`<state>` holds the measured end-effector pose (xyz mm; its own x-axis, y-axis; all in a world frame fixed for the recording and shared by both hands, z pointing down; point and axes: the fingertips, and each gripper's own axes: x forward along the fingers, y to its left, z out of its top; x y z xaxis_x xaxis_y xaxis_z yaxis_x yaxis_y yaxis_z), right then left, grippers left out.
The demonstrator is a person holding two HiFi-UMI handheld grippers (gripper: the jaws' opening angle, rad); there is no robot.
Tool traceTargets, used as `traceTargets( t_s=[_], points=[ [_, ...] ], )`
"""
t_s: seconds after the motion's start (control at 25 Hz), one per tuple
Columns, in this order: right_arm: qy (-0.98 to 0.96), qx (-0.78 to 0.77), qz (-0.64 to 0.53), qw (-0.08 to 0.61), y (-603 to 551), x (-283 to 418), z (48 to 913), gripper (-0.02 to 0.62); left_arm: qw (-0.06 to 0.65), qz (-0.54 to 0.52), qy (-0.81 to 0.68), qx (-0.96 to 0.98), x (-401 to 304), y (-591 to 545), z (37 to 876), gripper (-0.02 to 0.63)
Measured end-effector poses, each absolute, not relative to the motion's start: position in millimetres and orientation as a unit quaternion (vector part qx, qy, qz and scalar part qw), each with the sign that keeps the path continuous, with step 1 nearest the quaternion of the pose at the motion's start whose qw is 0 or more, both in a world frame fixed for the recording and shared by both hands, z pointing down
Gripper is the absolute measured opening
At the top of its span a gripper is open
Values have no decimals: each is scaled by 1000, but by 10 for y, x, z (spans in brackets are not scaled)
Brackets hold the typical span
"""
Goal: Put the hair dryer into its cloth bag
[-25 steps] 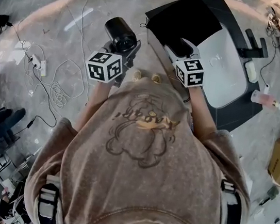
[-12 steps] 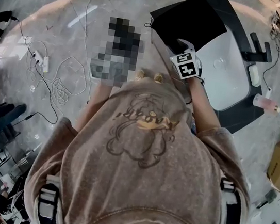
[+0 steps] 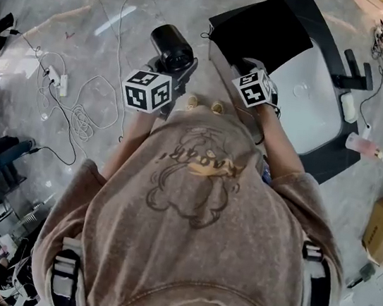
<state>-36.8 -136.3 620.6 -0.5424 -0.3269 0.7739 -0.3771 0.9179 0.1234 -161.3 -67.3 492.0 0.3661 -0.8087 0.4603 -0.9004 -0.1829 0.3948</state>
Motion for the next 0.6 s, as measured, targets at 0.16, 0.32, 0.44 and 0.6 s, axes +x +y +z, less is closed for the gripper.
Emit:
traceTargets(
  t_s=[0.16,0.32,0.44,0.6],
  points=[
    [-877,199,27,437,-1364,-337,6257,106,311,76,-558,766,-1571,-683,4950,242],
    [-878,208,31,430,-1416,-332,6238,66,312,76,-555,767,-1553,-704,4967,242],
    [-880,218,41,420,-1460,-305,6173,45,311,78,-553,769,-1540,-718,4959,242],
    [-886,230,59,399,-1508,-258,6065,28,311,80,-551,770,-1510,-733,4962,242]
  ],
)
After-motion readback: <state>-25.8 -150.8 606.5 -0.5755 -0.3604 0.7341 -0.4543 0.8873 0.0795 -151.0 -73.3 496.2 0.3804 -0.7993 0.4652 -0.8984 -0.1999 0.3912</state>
